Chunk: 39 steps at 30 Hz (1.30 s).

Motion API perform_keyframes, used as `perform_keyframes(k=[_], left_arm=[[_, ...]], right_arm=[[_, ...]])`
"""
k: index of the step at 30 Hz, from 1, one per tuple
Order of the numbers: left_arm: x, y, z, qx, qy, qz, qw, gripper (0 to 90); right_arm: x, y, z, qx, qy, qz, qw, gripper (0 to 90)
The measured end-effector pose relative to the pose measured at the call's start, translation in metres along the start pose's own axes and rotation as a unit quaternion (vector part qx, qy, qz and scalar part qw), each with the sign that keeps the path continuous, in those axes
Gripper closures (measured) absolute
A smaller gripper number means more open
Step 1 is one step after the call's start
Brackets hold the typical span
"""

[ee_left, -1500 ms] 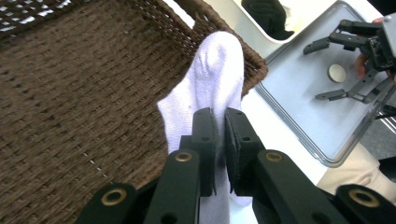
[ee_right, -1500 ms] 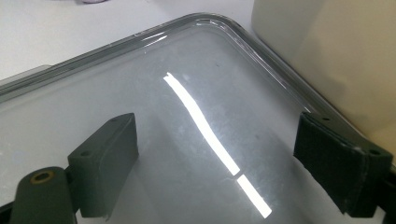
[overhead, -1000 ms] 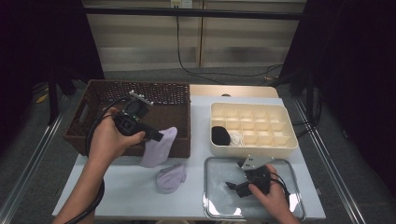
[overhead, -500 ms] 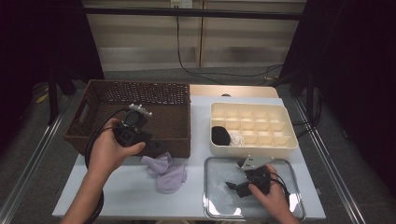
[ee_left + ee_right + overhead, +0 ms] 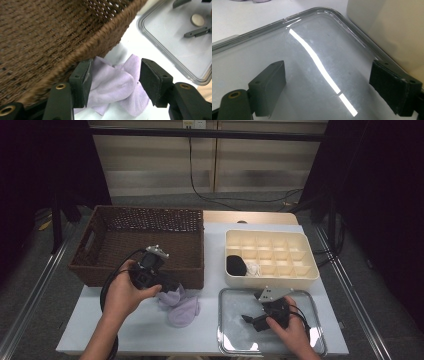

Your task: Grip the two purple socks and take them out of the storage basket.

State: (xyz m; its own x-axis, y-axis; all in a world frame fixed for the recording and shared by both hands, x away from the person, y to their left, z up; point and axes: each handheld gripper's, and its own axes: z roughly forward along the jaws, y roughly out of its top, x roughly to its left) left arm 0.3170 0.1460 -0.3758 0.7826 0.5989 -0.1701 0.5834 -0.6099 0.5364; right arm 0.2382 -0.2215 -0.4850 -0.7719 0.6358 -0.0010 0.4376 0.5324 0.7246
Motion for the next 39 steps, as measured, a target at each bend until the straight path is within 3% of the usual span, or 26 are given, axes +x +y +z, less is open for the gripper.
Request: perform_keyframes(k=[7, 10, 13, 19, 28, 32, 39], left_arm=[[-0.002, -0.012, 0.022, 0.002, -0.002, -0.005, 1.0, 42.6], [-0.001, -0.017, 0.031, 0.014, 0.008, -0.005, 0.9999, 43.0], [0.0, -0.021, 0.037, 0.006, 0.002, -0.009, 0.9999, 44.1], [-0.001, -0.025, 0.044, 0.0, 0.009, 0.002, 1.0, 46.8], [-0.002, -0.034, 0.054, 0.01, 0.018, 0.011, 0.9997, 63.7], [-0.004, -0.037, 0.058, 0.015, 0.021, 0.016, 0.9995, 77.3], [-0.009, -0.038, 0.056, -0.007, 0.025, 0.019, 0.9995, 84.1]], right_arm=[[0.0, 0.0, 0.0, -0.001, 0.0, 0.001, 1.0, 12.9], [0.0, 0.0, 0.0, -0.001, 0.0, 0.001, 1.0, 12.9], [0.0, 0.0, 0.0, 0.0, 0.0, 0.0, 1.0, 12.9], [0.0, 0.0, 0.0, 0.0, 0.0, 0.002, 1.0, 12.9], [0.0, 0.0, 0.0, 0.0, 0.0, 0.0, 1.0, 12.9], [0.0, 0.0, 0.0, -0.001, 0.0, 0.001, 1.0, 12.9], [0.0, 0.0, 0.0, 0.0, 0.0, 0.001, 1.0, 12.9]])
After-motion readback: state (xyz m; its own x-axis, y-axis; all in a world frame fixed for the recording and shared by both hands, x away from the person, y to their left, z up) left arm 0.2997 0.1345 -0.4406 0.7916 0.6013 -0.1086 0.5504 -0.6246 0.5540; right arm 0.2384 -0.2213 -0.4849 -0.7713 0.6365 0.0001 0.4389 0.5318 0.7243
